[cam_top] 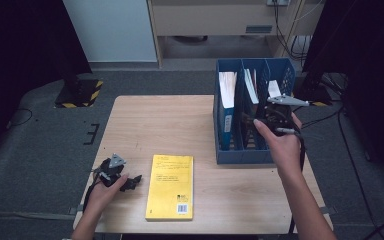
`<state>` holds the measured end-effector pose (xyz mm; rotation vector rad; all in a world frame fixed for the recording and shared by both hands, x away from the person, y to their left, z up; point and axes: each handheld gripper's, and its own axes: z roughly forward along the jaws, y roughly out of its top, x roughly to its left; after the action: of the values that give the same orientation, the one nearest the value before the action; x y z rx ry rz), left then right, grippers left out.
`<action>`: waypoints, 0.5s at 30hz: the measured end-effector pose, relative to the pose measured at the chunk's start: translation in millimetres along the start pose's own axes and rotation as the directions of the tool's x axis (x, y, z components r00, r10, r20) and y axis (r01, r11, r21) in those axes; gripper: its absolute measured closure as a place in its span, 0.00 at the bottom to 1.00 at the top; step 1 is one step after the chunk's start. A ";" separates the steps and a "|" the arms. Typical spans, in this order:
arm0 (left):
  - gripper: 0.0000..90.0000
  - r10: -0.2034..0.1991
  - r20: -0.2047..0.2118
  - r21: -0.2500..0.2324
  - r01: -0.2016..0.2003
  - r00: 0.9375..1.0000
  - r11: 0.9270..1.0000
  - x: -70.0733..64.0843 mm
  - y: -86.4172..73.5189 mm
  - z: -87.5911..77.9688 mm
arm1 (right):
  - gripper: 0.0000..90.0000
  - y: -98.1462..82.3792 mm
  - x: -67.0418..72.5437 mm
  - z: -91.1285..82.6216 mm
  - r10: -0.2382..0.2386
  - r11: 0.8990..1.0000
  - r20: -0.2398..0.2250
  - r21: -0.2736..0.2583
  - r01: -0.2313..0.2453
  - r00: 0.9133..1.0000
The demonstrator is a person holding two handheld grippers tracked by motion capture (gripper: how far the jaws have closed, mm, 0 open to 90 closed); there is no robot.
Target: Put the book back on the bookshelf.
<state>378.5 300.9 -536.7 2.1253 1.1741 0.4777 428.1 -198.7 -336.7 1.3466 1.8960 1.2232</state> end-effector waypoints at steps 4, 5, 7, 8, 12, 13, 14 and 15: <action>0.00 0.000 -0.001 0.001 0.000 1.000 1.000 0.0 0.0 -0.1 | 0.11 -19.6 7.9 -6.6 -0.018 1.000 -0.007 0.001 0.018 1.000; 0.00 0.001 -0.001 0.001 -0.001 1.000 1.000 0.0 0.0 -0.1 | 0.11 -23.1 8.9 -7.2 -0.021 1.000 -0.003 0.005 0.022 1.000; 0.00 0.001 -0.001 0.001 -0.001 1.000 1.000 0.0 0.0 -0.1 | 0.11 -27.9 10.3 -8.1 -0.022 1.000 -0.003 0.009 0.022 1.000; 0.00 0.000 -0.001 0.001 0.000 1.000 1.000 0.0 0.0 -0.1 | 0.11 -38.1 12.9 -10.0 -0.027 0.999 -0.013 0.017 0.028 1.000; 0.00 0.000 0.000 -0.001 0.000 1.000 1.000 0.0 0.0 0.1 | 0.12 -50.2 16.2 -12.4 -0.028 0.999 -0.020 0.023 0.029 0.999; 0.00 -0.001 -0.001 0.000 0.001 1.000 1.000 -0.1 0.1 0.0 | 0.12 -53.1 17.4 -12.9 -0.023 0.999 -0.023 0.022 0.024 0.999; 0.00 -0.002 -0.001 -0.001 0.002 1.000 1.000 -0.2 0.0 0.2 | 0.12 -57.0 18.5 -13.0 -0.022 0.999 -0.028 0.023 0.023 0.999; 0.00 -0.003 -0.002 -0.001 0.003 1.000 1.000 -0.3 0.1 0.2 | 0.12 -60.7 19.6 -12.7 -0.023 0.999 -0.034 0.025 0.024 0.999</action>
<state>378.5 300.5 -536.8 2.1220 1.1780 0.4793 382.4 -191.7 -382.5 1.3209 1.9519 1.2218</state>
